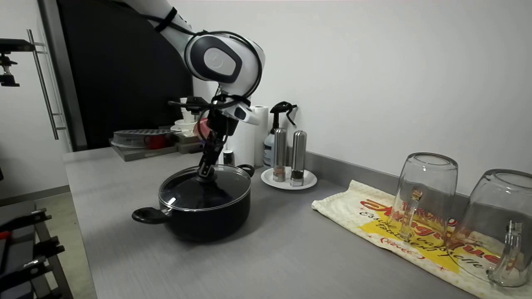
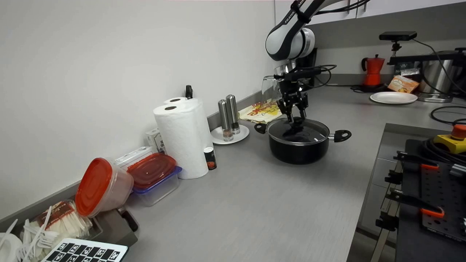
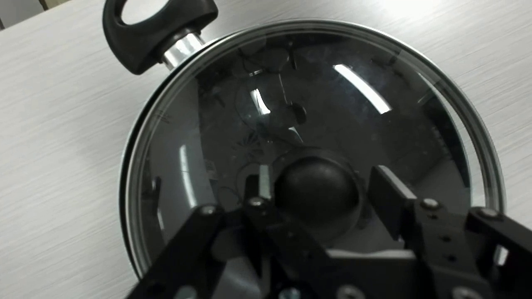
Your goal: Remove the glass lid from the black pot and put it on the table
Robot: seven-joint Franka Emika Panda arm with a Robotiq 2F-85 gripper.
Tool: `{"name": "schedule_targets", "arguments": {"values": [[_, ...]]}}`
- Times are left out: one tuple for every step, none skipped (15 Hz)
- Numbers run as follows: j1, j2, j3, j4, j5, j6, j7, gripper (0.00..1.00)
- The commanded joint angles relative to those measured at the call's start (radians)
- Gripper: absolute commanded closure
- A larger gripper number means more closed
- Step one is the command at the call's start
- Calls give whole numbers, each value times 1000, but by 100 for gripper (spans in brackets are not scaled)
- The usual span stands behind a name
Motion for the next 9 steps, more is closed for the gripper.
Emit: {"name": "schedule_targets", "arguments": {"values": [[2,11,-2,30,20,-32,-31,70],[1,10,-2,31,21,-36,-31,76],[1,10,-2,31,21,-35,-31,76],[0,9,-3,29,21,-35,-32,76],[0,6,-2,28,22,-35,-33,76],[-3,-7,-2,20,26,-32,-37,76],[-4,-18,-2,14,27,-30,-38,76],[-3,-56,-4,-9,27,-22,-37,76],[2,-79,-8,-21,18,-14,-30,76]]}}
